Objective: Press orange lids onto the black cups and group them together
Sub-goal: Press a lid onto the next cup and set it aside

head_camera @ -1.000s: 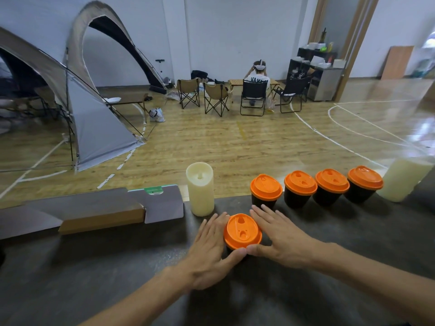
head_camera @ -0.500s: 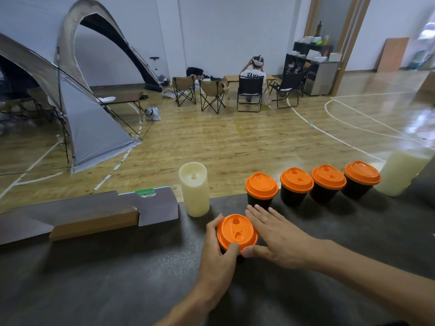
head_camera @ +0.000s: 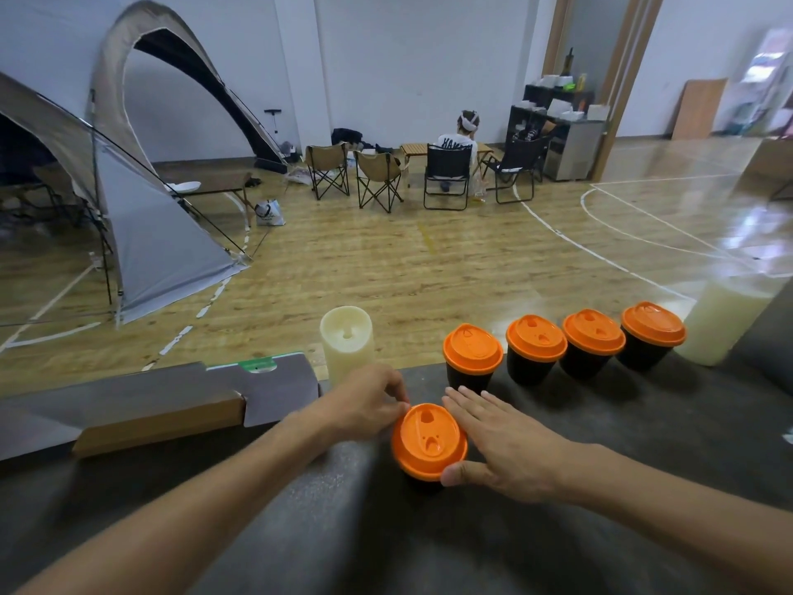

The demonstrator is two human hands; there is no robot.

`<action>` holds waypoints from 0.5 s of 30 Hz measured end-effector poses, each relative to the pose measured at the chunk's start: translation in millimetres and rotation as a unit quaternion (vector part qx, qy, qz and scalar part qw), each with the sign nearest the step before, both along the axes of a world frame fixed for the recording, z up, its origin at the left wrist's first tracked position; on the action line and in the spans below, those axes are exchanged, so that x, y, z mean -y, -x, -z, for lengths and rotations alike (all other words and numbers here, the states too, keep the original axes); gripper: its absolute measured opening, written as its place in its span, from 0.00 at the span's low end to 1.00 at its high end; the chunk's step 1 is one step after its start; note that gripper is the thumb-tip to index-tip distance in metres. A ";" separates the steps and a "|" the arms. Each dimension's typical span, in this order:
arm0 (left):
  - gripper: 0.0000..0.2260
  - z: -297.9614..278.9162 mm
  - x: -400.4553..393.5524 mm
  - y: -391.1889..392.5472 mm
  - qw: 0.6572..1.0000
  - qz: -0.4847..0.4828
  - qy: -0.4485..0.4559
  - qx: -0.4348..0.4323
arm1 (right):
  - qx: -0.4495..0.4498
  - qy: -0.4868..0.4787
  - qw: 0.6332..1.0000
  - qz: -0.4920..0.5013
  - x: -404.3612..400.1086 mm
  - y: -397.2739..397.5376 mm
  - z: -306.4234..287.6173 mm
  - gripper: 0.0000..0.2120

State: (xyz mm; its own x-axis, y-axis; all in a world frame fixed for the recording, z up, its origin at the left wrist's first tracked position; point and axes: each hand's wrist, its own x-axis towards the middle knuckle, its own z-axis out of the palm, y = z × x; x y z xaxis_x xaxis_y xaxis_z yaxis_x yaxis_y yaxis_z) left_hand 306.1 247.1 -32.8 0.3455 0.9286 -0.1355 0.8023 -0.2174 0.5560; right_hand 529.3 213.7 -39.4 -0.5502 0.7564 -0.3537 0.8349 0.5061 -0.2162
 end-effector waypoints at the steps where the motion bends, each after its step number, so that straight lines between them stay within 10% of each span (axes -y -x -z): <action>1: 0.08 -5.1 -5.9 -3.9 0.999 0.023 -0.001 -0.047 | -0.001 -0.002 1.000 -0.001 -0.2 -0.1 0.4 0.50; 7: 0.11 -14.9 -16.2 -17.7 0.992 0.055 0.009 -0.115 | -0.001 -0.005 1.000 -0.013 -0.9 -0.6 -0.4 0.49; 15: 0.08 21.4 44.1 -3.1 0.987 -0.082 -0.033 0.132 | -0.042 0.002 0.999 0.014 -1.8 -0.9 -2.0 0.48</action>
State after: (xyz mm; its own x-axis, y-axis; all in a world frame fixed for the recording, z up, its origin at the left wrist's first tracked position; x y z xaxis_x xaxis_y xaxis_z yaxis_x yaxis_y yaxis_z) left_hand 309.2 203.1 -54.2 0.2051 0.9787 0.0010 0.6593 -0.1389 0.7389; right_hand 530.2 215.6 -37.4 -0.5575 0.7705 -0.3092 0.8270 0.4826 -0.2884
